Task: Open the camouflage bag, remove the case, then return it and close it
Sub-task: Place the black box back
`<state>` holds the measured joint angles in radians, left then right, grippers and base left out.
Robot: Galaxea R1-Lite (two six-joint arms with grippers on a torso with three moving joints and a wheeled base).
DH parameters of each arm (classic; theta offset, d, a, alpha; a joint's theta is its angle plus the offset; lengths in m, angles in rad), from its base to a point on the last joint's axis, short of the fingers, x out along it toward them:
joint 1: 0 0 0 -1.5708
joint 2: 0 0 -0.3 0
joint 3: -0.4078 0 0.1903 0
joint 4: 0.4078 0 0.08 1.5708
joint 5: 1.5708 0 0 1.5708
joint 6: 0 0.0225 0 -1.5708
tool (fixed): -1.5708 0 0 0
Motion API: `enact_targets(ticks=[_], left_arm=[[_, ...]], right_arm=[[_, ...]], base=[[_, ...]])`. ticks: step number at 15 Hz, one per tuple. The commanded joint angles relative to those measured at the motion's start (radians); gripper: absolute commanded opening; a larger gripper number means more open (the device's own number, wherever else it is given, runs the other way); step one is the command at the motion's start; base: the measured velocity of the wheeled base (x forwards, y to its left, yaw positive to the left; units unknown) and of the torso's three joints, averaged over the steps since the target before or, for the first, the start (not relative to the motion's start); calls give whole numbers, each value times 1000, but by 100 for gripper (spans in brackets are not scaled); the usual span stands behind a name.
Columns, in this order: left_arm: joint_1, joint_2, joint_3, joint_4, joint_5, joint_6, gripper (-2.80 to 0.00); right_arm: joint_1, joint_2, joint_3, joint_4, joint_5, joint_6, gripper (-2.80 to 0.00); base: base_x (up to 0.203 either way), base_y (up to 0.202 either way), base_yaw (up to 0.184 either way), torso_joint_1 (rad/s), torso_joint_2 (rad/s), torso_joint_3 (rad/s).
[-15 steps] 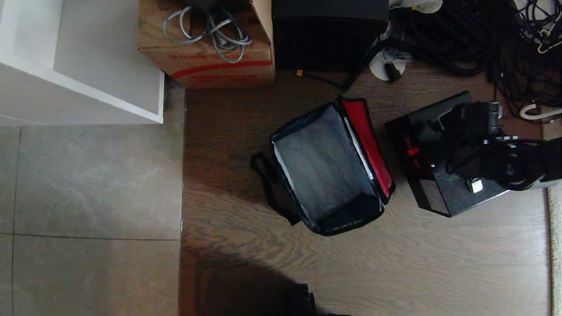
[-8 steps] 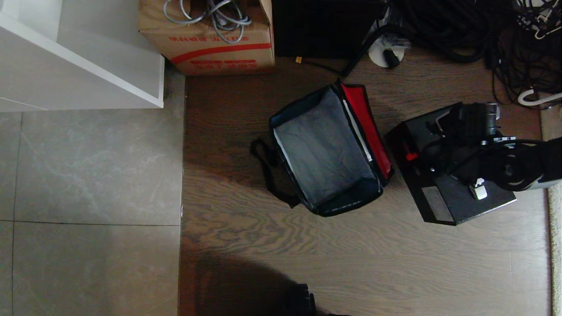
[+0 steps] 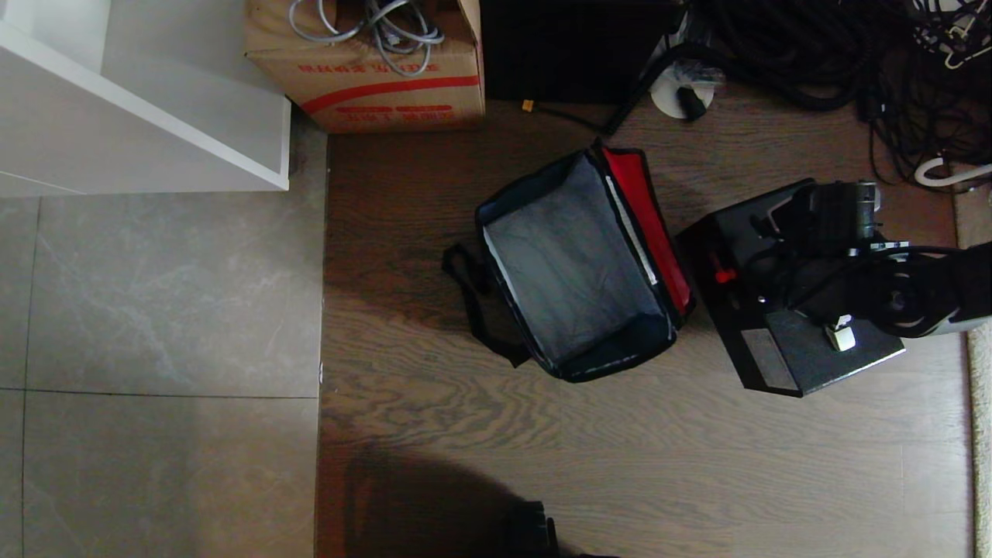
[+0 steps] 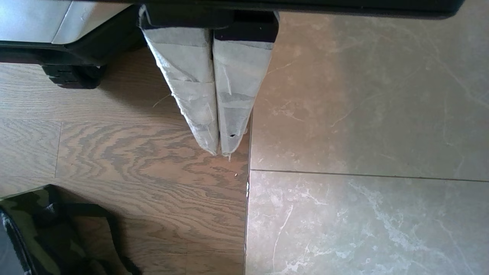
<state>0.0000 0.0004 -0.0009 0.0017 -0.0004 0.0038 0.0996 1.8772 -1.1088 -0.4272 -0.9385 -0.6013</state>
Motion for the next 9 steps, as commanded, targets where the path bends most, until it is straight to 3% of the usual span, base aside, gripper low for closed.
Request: enact_targets(ticks=[1, 9], left_arm=[[0, 1, -1, 0, -1, 1, -280], [0, 0, 1, 0, 0, -1, -280]], right_arm=[[0, -4, -2, -4, -5, -3, -280], [2, -3, 1, -4, -6, -4, -280]], base=[[0, 0, 0, 0, 0, 0], [0, 0, 0, 0, 0, 0]])
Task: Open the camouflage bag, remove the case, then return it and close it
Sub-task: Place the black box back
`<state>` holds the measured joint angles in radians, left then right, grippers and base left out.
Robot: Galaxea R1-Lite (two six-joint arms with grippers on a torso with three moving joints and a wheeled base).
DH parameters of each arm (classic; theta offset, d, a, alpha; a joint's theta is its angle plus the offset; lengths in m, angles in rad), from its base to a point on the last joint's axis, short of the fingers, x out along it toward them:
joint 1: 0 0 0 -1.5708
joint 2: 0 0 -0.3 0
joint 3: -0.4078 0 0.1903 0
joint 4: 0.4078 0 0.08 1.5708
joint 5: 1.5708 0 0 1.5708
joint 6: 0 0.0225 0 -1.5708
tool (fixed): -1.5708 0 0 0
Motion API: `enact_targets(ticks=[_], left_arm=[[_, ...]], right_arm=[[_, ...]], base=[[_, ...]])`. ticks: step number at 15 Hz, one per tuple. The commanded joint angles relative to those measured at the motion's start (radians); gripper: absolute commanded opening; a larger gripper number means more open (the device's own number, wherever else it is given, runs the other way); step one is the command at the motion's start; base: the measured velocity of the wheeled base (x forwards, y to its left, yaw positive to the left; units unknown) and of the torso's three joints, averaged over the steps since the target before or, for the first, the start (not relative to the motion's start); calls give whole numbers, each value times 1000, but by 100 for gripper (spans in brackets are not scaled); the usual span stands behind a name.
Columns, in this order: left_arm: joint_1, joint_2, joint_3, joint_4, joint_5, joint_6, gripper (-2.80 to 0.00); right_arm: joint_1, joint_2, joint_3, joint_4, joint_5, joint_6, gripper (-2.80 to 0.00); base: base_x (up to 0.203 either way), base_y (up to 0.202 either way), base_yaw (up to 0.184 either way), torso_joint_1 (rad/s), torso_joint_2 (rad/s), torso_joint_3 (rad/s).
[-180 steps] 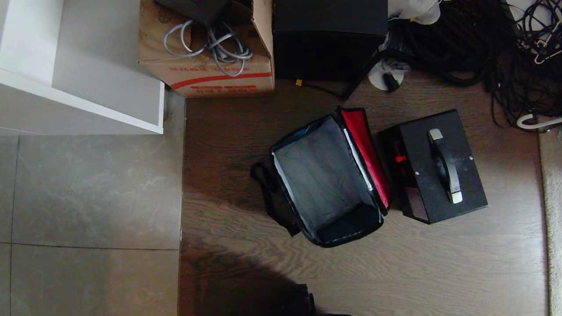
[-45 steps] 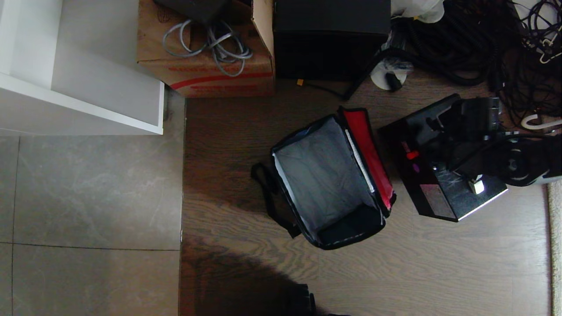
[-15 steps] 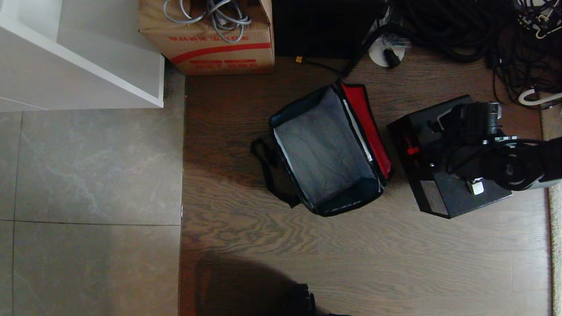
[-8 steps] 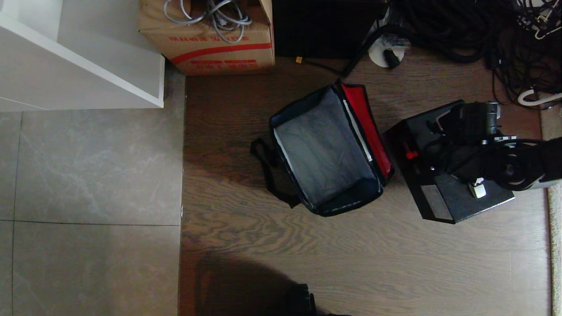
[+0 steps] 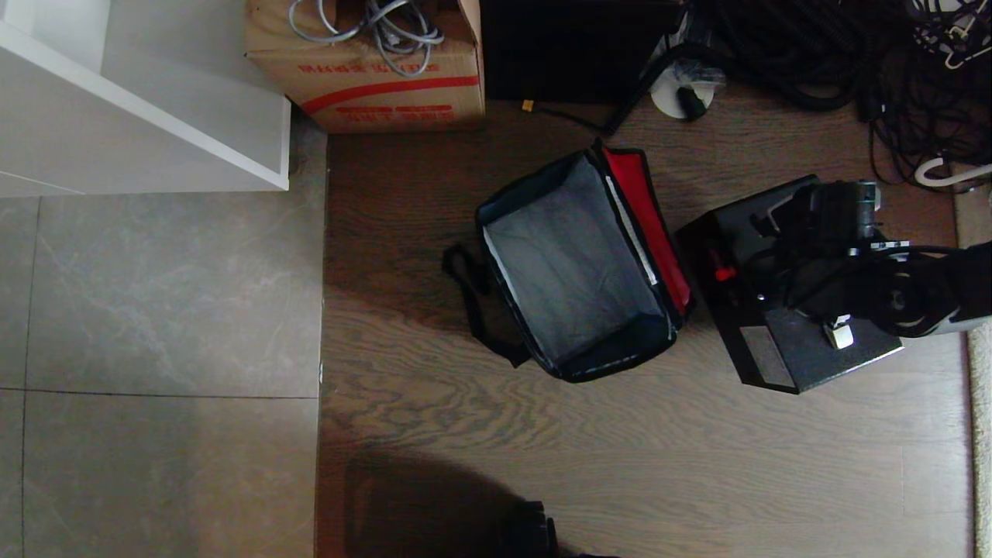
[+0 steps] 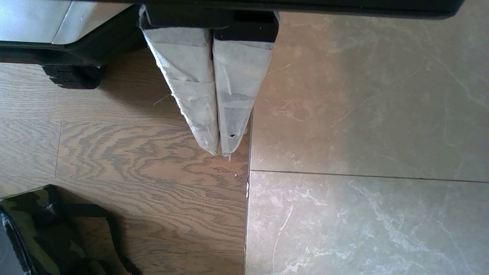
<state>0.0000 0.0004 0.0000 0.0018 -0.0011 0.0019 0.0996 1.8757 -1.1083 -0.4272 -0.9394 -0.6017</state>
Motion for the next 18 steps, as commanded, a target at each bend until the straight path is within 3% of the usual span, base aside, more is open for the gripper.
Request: enact_targets(ticks=[1, 18], left_arm=[[0, 1, 0, 0, 0, 1, -280], [0, 1, -1, 3, 0, 3, -280]], right_arm=[[2, 0, 1, -4, -6, -3, -280], [2, 2, -1, -6, -7, -3, -280]], base=[[0, 0, 0, 0, 0, 0], [16, 0, 0, 0, 0, 0]])
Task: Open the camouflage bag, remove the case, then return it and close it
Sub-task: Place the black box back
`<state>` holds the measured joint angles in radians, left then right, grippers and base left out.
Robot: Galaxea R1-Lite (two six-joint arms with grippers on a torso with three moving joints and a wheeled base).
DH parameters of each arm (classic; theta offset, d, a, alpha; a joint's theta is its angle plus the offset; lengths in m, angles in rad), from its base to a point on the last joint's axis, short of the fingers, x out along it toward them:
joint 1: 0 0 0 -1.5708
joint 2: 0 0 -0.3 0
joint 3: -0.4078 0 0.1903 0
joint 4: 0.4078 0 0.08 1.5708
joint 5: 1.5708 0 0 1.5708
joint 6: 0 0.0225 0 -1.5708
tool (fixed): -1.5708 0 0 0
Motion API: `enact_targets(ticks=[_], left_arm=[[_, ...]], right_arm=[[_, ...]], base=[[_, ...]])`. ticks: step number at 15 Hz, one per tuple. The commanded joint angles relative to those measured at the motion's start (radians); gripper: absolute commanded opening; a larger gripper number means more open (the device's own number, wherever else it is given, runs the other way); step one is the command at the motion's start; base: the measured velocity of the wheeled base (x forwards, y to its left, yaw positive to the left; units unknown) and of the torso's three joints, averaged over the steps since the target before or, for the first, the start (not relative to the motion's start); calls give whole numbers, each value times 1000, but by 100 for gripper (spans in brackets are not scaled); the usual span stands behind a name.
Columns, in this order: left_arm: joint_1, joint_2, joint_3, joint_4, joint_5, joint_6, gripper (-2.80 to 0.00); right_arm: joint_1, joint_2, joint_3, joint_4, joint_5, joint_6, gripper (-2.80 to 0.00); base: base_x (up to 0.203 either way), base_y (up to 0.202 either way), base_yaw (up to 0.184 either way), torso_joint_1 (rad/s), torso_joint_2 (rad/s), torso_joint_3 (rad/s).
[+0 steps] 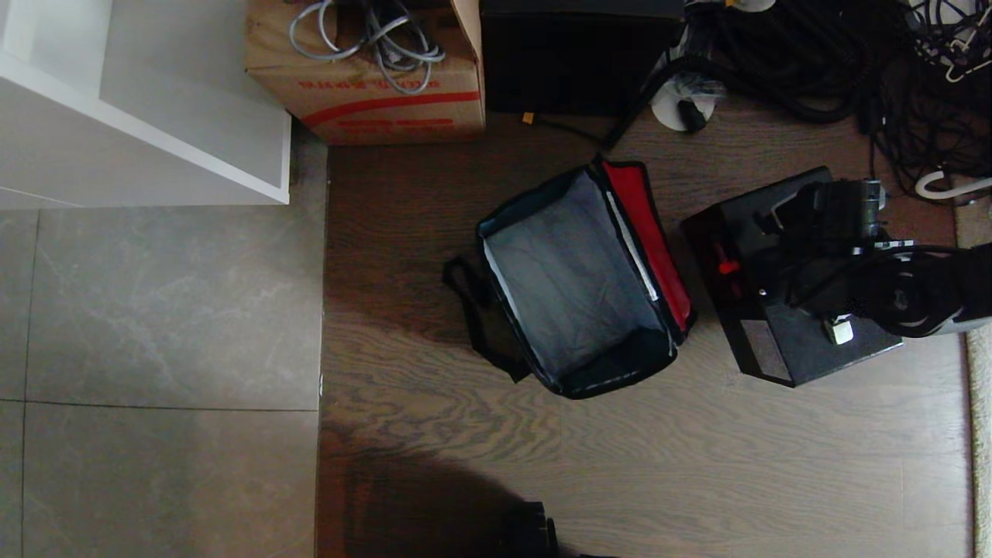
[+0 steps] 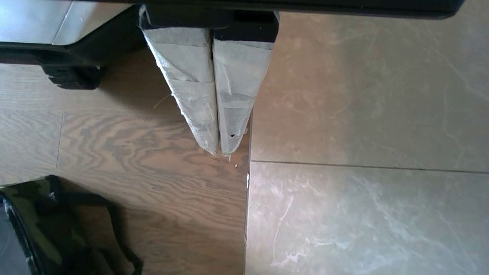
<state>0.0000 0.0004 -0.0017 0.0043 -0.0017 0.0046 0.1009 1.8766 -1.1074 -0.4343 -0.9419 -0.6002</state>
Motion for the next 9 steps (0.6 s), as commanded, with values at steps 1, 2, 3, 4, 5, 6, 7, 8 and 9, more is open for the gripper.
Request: enact_targets(ticks=[1, 2, 3, 4, 5, 6, 7, 8, 9], left_arm=[[0, 1, 0, 0, 0, 0, -280], [0, 0, 0, 0, 1, 0, -280], [0, 1, 1, 0, 0, 0, -280], [0, 1, 0, 1, 0, 1, -280], [0, 1, 0, 2, 1, 0, -280], [0, 1, 0, 1, 1, 1, -280], [0, 1, 0, -1, 0, 5, -280], [0, 0, 0, -1, 1, 3, -280], [0, 1, 1, -1, 1, 3, -280]], right_arm=[[2, -1, 0, 2, -5, -6, -280], [2, -1, 0, 2, -5, -6, -280], [2, -1, 0, 2, -5, -6, -280], [0, 1, 0, 2, -5, -5, -280], [0, 1, 0, 2, -5, -5, -280], [0, 1, 0, 2, -5, -6, -280], [2, 3, 0, 2, -6, -6, -280], [2, 3, 0, 2, -6, -6, -280], [0, 3, 0, 2, -6, -6, -280]], base=[[0, 0, 0, 0, 0, 0], [0, 0, 0, 0, 0, 0], [0, 0, 0, 0, 0, 0], [0, 0, 0, 0, 0, 0], [0, 0, 0, 0, 0, 0], [0, 0, 0, 0, 0, 0], [0, 0, 0, 0, 0, 0], [0, 0, 0, 0, 0, 0], [0, 0, 0, 0, 0, 0]])
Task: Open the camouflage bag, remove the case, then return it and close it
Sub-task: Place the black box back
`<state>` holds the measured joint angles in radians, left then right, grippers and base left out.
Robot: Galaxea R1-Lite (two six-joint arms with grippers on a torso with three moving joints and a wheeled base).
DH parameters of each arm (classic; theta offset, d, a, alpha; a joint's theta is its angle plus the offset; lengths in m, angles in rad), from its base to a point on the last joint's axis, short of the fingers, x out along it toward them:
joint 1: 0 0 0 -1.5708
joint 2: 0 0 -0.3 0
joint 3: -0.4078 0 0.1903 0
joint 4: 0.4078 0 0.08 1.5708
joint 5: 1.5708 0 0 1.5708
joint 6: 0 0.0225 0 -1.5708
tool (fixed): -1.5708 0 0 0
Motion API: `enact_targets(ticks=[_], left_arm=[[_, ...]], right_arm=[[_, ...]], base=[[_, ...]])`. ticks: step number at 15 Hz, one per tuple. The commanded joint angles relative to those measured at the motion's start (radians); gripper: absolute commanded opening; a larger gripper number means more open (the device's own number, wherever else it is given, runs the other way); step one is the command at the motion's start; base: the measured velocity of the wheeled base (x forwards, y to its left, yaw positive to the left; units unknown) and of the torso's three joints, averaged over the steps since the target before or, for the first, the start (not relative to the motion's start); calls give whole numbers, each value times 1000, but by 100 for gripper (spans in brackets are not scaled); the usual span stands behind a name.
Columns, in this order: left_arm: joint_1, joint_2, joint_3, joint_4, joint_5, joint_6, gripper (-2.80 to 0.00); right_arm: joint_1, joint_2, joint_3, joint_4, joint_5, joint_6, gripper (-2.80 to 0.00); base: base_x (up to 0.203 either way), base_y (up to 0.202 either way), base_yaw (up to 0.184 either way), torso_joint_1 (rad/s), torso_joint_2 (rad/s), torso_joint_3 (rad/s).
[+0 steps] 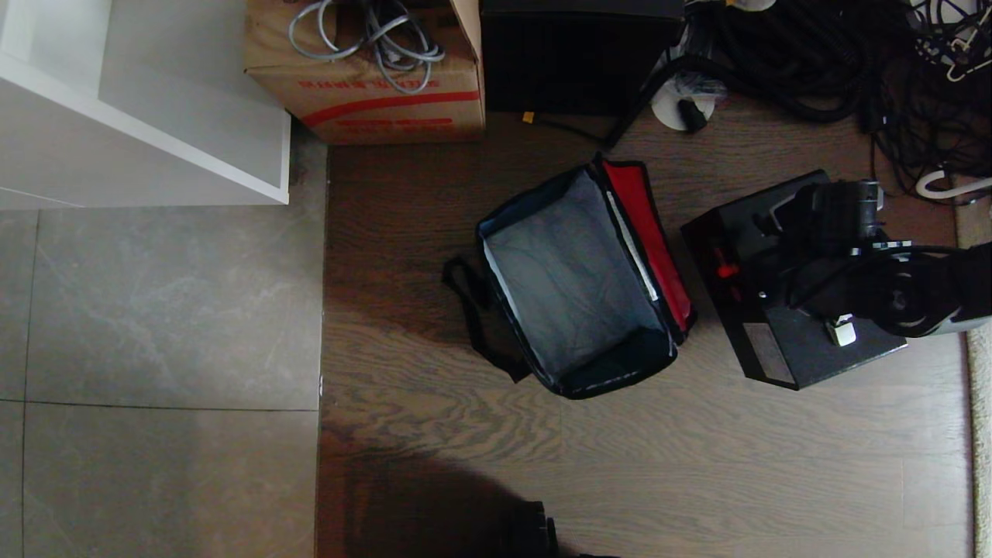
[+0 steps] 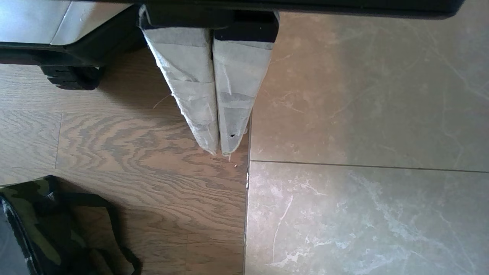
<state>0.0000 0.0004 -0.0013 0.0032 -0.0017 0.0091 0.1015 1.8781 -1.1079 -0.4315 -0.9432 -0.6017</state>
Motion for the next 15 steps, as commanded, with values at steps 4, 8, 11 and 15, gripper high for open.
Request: enact_targets(ticks=[4, 8, 11, 15], left_arm=[[0, 1, 0, 0, 2, -9, -280], [0, 1, 1, 0, 2, -9, -280], [0, 0, 0, 0, 2, -7, -280], [0, 1, 1, 0, 2, -7, -280]], right_arm=[[3, 3, 0, -1, -5, -4, -280], [6, 1, 2, -1, -3, -4, -280], [7, 3, 2, 0, -2, -3, -280], [31, 4, 8, 0, 0, -1, -280]], base=[[0, 0, 0, 0, 2, 70], [0, 0, 0, 5, 2, 184], [0, 0, 0, 1, 3, 194], [0, 0, 0, 1, 1, 50]])
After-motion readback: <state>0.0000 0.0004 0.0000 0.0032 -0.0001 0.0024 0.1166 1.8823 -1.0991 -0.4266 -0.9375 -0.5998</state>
